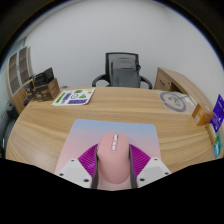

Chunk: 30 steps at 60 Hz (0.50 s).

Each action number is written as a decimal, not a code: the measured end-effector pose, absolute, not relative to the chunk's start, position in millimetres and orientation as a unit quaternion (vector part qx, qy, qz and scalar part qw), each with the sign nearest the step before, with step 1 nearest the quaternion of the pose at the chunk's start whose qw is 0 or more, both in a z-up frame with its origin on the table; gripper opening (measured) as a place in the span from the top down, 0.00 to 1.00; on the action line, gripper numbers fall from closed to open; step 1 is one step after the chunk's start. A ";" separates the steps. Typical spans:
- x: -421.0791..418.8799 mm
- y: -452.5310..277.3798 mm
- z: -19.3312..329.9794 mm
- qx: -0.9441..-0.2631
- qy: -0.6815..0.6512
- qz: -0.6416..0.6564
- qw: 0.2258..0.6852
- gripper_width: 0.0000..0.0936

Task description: Arrange mouse

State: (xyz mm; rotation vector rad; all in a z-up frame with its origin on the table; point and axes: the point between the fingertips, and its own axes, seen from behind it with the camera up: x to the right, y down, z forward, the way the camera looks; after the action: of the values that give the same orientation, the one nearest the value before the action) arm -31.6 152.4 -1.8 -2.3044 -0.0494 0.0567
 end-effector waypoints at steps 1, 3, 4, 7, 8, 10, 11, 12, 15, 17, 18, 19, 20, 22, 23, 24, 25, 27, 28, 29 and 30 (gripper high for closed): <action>-31.6 152.3 -2.1 -0.914 -0.021 0.023 0.405 0.53; -31.7 152.9 -2.2 -0.913 -0.022 0.023 0.406 0.50; -31.0 152.9 -1.8 -0.914 -0.022 0.024 0.404 0.49; -31.7 152.9 -2.0 -0.915 -0.022 0.026 0.402 0.43; -32.0 152.5 -3.2 -0.916 -0.023 0.027 0.399 0.41; -32.0 150.6 -6.8 -0.921 -0.023 0.031 0.388 0.37; -32.6 149.8 -7.2 -0.923 -0.020 0.035 0.384 0.34; -33.2 148.5 -7.2 -0.924 -0.018 0.039 0.380 0.29; -30.2 147.3 0.1 -0.923 -0.006 0.039 0.382 0.08; -24.8 147.2 7.7 -0.919 0.001 0.031 0.392 0.12; -21.7 146.3 12.2 -0.917 0.005 0.026 0.398 0.12; -19.3 144.7 17.0 -0.915 0.009 0.021 0.403 0.11; -17.5 142.4 22.3 -0.913 0.011 0.017 0.408 0.10; -15.8 136.2 31.0 -0.910 0.014 0.016 0.414 0.11; -16.9 131.7 36.6 -0.908 0.016 0.016 0.418 0.11; -18.1 126.9 42.2 -0.907 0.017 0.016 0.421 0.11; -19.3 121.8 47.5 -0.906 0.019 0.016 0.423 0.11; -20.9 109.7 57.7 -0.904 0.023 0.015 0.428 0.11; -21.5 102.8 63.1 -0.902 0.025 0.013 0.430 0.11; -22.3 95.6 68.5 -0.901 0.027 0.011 0.433 0.11; -22.7 87.5 73.4 -0.899 0.027 0.009 0.436 0.11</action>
State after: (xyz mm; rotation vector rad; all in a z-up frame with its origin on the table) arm -22.7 87.5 73.4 -2.2380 0.0674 0.0213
